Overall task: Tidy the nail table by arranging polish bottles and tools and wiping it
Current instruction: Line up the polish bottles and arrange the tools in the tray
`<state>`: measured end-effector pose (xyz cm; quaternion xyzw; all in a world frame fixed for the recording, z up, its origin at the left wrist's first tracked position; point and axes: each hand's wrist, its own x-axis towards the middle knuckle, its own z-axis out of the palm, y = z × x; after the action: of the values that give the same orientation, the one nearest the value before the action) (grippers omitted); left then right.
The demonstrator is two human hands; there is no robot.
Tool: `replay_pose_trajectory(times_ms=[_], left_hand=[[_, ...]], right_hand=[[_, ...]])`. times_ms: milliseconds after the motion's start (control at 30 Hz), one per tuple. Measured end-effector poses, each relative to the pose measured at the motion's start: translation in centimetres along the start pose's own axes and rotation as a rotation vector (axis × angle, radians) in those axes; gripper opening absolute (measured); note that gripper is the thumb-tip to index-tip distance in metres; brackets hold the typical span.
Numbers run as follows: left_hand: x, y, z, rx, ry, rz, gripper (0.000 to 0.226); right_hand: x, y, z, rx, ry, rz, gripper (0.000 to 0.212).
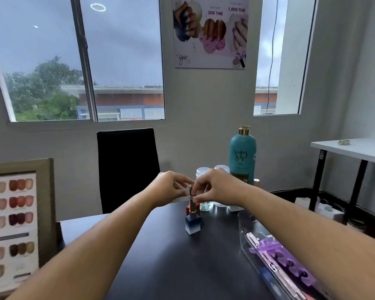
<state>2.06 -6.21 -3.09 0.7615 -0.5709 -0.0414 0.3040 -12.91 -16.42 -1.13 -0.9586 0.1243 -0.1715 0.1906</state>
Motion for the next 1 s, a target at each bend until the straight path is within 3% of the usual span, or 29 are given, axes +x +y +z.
replay_pose_trajectory(times_ms=[533,733,1000], left_hand=[[1.2,-0.1,0.2,0.060,0.097,0.067,0.009],[1.5,0.0,0.2,0.096,0.090,0.054,0.012],[1.2,-0.9,-0.4,0.105,0.089,0.017,0.015]], right_hand=[[0.6,0.5,1.1,0.061,0.007,-0.014,0.008],[0.7,0.4,1.2,0.070,-0.026,0.024,0.027],[1.2,0.4,2.1,-0.021,-0.031,-0.002,0.026]])
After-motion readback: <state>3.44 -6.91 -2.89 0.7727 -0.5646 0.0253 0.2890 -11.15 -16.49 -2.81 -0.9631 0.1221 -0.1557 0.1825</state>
